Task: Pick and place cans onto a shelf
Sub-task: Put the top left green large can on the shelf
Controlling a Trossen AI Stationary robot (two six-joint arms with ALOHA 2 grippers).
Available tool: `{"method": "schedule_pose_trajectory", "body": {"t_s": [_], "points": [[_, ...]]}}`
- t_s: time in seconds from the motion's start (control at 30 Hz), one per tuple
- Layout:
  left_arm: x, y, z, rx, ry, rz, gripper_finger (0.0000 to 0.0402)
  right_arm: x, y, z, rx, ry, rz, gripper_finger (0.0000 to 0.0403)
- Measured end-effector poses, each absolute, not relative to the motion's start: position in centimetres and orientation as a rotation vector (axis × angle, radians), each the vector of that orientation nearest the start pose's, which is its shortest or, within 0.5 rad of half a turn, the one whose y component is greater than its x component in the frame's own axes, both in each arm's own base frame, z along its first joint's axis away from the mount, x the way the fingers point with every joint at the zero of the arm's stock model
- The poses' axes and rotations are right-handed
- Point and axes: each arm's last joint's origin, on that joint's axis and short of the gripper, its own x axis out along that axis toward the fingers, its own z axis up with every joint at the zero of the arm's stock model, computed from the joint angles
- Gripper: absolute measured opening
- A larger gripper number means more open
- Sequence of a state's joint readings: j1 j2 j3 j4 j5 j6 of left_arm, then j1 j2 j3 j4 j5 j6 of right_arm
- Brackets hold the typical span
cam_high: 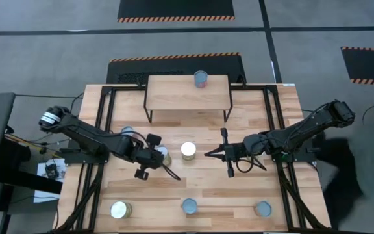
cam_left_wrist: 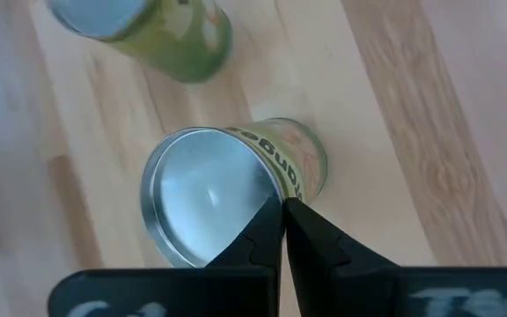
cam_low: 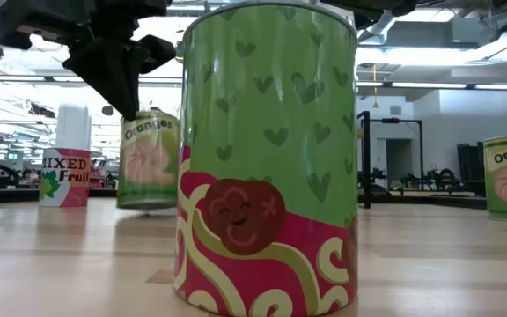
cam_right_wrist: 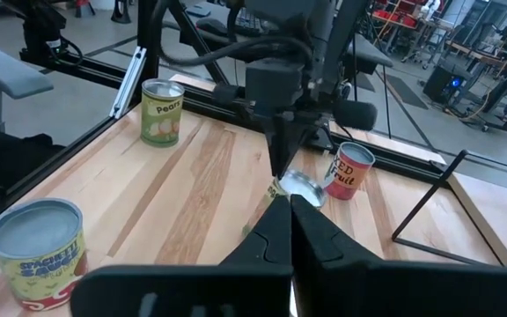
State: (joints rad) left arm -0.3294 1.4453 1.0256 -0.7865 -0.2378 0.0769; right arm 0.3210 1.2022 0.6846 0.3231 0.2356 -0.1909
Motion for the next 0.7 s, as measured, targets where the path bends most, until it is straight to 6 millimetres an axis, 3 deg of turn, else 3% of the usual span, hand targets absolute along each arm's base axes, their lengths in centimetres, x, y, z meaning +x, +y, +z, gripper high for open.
{"method": "schedule_pose_trajectory", "body": {"t_s": [0.33,0.7], "points": [[27.2,-8.4,21.5,0.466,1.175,-0.066,0.0021,25.0,7.6,26.2,-0.245,0.183,0.103,0.0008],[26.6,-8.3,25.6,0.413,1.073,-0.096,0.0098,25.0,7.6,26.1,-0.246,0.189,0.105,0.0009]]}}
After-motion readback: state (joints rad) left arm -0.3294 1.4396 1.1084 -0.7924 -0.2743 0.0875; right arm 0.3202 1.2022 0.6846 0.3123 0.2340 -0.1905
